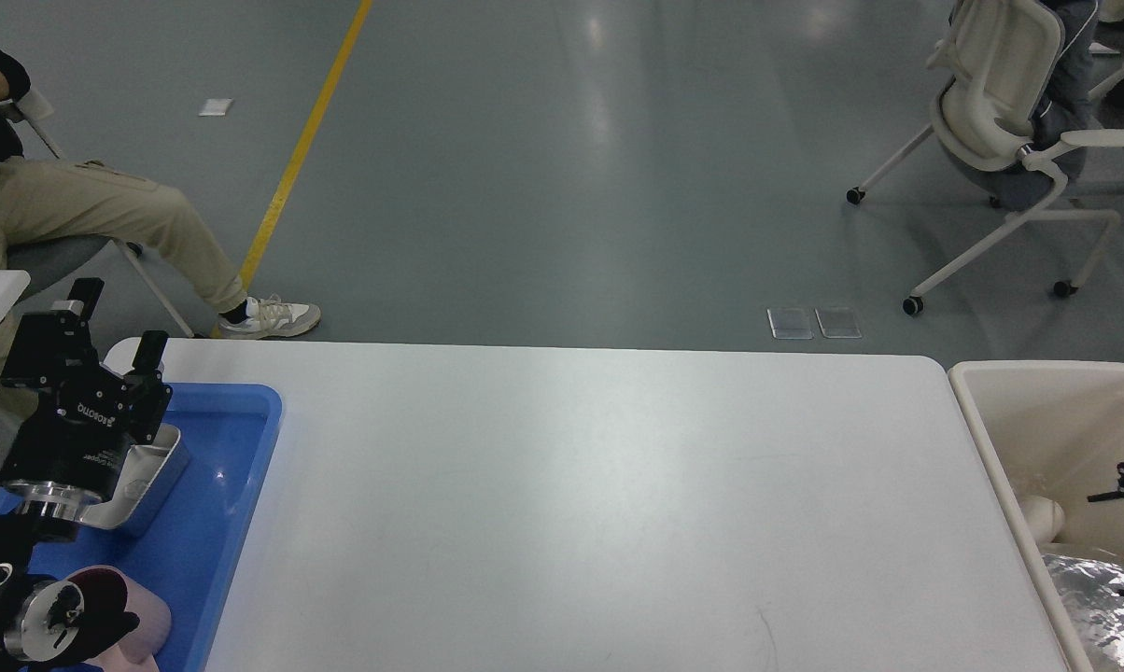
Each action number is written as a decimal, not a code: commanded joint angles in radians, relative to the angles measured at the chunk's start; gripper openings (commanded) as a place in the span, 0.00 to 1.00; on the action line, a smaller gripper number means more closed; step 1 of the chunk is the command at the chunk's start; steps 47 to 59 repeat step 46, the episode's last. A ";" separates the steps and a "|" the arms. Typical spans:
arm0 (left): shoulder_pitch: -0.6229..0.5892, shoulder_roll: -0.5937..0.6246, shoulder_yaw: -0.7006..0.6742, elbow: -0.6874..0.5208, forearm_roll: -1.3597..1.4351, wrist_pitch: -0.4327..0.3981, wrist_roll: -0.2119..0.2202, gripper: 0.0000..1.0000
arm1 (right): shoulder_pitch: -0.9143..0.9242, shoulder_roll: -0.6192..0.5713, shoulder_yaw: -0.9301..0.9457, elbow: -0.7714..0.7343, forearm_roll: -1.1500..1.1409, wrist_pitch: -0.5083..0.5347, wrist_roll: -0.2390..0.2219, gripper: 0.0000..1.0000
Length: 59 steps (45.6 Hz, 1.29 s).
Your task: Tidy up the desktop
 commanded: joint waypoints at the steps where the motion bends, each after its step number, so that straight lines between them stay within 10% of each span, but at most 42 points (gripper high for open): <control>1: 0.006 0.000 -0.002 0.005 -0.001 0.000 -0.020 0.97 | 0.005 0.001 0.002 0.097 0.002 0.011 0.181 1.00; 4: 0.009 0.000 -0.004 0.005 -0.001 -0.002 -0.026 0.97 | 0.005 0.004 -0.010 0.139 0.000 0.010 0.286 1.00; 23: 0.024 0.000 -0.012 0.020 -0.006 -0.015 -0.044 0.97 | 0.090 0.260 0.238 0.225 0.191 -0.096 0.490 1.00; 46: 0.052 -0.001 -0.068 0.019 -0.009 -0.015 -0.037 0.97 | -0.125 0.653 0.577 0.433 0.347 -0.105 0.504 1.00; 59: 0.052 -0.001 -0.068 0.019 -0.009 -0.015 -0.037 0.97 | -0.125 0.653 0.577 0.433 0.347 -0.105 0.504 1.00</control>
